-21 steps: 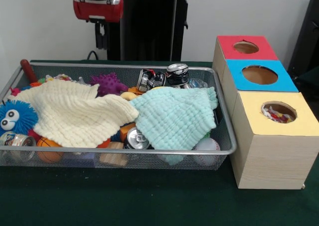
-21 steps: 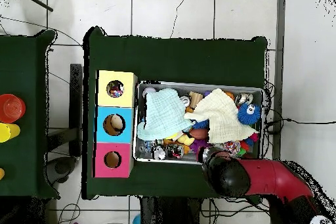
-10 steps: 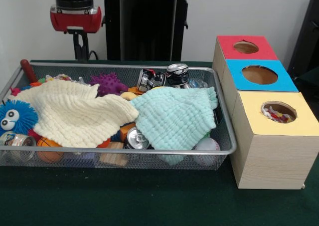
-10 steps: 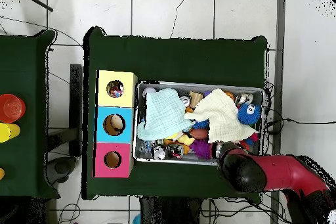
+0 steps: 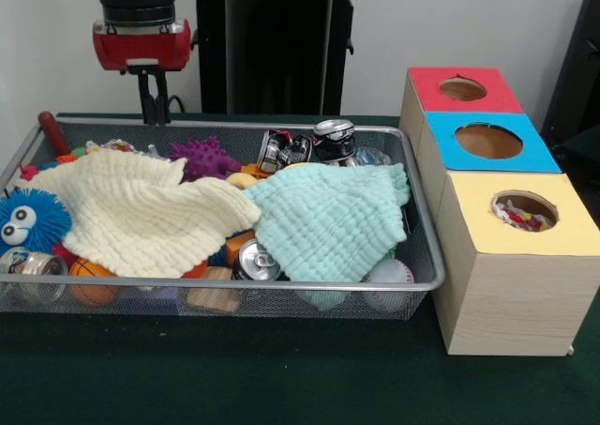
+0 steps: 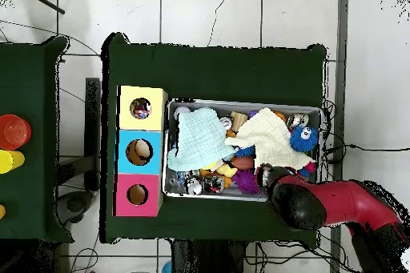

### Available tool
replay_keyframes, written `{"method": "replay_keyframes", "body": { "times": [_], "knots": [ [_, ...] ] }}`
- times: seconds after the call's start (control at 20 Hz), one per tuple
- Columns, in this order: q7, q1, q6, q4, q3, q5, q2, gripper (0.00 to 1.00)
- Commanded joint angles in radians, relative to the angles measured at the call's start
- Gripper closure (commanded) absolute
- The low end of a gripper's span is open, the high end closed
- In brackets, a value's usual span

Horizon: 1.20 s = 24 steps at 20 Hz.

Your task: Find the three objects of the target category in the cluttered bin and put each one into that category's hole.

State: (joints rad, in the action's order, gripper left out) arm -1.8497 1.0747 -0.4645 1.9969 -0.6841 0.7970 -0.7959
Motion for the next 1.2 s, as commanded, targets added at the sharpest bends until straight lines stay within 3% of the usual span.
{"method": "replay_keyframes", "body": {
  "times": [0.05,0.1,0.65,0.85,0.95,1.2],
  "knots": [
    [0.324,0.008,-0.041,-0.106,-0.115,0.086,0.040,1.00],
    [0.334,0.017,-0.058,-0.116,-0.127,0.090,0.046,0.00],
    [0.302,0.008,-0.050,-0.134,-0.145,0.122,0.052,0.00],
    [0.214,-0.002,-0.050,-0.081,-0.145,0.076,0.002,0.00],
    [0.172,-0.007,-0.072,-0.047,-0.165,0.012,-0.057,0.00],
    [0.088,-0.064,-0.095,-0.057,-0.151,-0.051,-0.098,0.00]
  ]
}}
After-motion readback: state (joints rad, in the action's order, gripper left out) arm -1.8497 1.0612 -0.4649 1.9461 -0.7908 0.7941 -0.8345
